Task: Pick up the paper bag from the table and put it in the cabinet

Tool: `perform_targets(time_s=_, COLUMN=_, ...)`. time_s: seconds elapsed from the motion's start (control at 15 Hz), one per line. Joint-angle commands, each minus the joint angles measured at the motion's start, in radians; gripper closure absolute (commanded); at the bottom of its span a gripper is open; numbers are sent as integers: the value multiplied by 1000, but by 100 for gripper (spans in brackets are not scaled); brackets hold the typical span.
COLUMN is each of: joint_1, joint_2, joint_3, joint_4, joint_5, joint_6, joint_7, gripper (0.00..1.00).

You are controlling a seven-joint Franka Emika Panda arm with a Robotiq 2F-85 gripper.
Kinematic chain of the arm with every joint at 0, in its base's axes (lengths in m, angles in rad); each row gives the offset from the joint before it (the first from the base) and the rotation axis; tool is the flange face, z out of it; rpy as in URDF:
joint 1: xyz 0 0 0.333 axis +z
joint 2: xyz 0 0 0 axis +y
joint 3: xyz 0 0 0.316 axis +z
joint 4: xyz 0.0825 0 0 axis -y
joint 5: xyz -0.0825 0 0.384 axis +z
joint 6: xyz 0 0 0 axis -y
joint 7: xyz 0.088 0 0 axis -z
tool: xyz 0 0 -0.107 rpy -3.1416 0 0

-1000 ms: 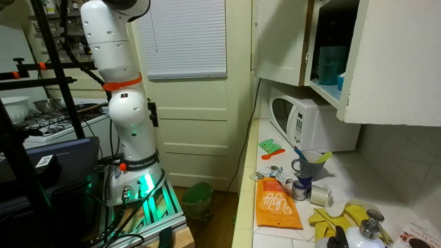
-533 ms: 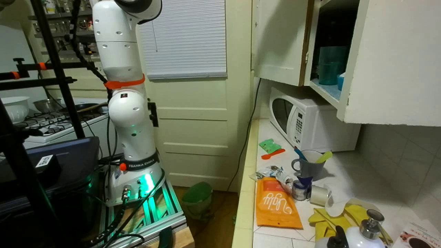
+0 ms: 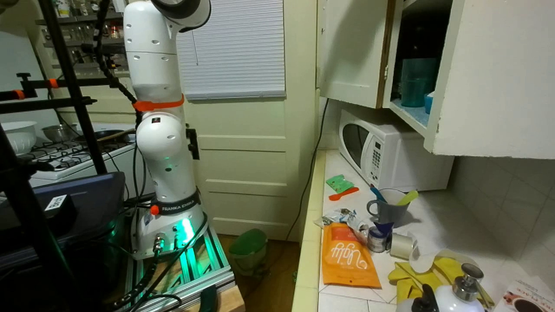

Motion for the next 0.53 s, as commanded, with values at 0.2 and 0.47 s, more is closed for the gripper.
perform_targets(time_s=0.2, joint_1=28, joint_2=-81, joint_3=15, joint_4=-44, joint_5=-140, joint_6=-50, joint_7=167, gripper=0)
perform_targets(time_s=0.47, joint_1=28, joint_2=-197, joint_3=32, joint_4=-80, joint_5=-44, joint_6=-277, joint_7=88, gripper=0)
